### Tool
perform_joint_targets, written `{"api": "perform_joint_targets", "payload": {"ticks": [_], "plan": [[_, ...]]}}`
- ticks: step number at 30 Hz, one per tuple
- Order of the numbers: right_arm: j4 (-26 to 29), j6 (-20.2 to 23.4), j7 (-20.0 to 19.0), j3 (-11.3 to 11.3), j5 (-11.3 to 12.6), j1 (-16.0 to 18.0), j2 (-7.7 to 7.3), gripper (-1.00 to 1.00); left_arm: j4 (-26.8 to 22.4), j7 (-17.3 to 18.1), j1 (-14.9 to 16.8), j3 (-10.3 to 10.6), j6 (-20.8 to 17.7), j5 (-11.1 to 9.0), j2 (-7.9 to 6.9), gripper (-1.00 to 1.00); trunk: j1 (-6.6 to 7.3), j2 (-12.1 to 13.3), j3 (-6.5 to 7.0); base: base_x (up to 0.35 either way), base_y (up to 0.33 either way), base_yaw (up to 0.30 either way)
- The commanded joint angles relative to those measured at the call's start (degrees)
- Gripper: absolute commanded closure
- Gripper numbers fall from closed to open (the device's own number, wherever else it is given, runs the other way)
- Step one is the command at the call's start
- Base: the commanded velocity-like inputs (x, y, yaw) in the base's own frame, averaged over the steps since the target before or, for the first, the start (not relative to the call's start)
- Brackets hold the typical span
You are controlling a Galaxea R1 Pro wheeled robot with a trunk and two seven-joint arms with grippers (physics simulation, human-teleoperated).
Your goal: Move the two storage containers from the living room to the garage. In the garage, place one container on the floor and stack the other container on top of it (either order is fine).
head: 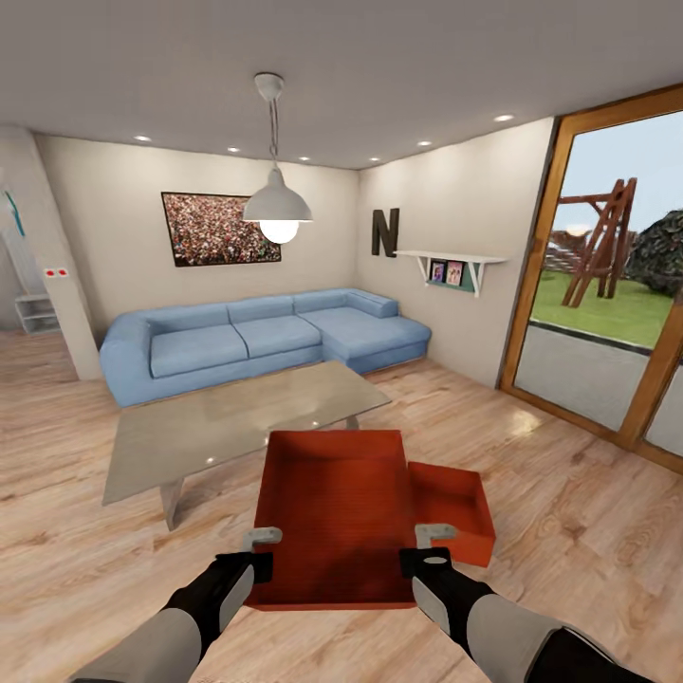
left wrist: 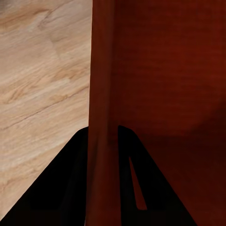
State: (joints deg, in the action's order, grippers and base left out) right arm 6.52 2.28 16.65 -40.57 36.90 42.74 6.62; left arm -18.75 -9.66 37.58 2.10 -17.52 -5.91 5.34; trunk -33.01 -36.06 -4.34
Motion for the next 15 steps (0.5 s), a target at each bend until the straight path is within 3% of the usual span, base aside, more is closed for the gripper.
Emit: {"api": "perform_joint_targets", "payload": {"ticks": [1, 15], "plan": [[0.16, -0.53, 0.14, 0.96, -1.13, 0.06, -0.38, 1.0, 0.03, -0.53, 0.04, -1.22, -0.41, -0.16, -0.06, 1.0, -0.02, -0.09, -0.1, 0.0, 0.0, 0.271], [0.16, -0.53, 0.14, 0.94, -1.13, 0.06, -0.38, 1.0, 0.03, -0.53, 0.04, -1.22, -0.41, -0.16, -0.06, 1.0, -0.02, -0.09, -0.1, 0.0, 0.0, 0.271]]}}
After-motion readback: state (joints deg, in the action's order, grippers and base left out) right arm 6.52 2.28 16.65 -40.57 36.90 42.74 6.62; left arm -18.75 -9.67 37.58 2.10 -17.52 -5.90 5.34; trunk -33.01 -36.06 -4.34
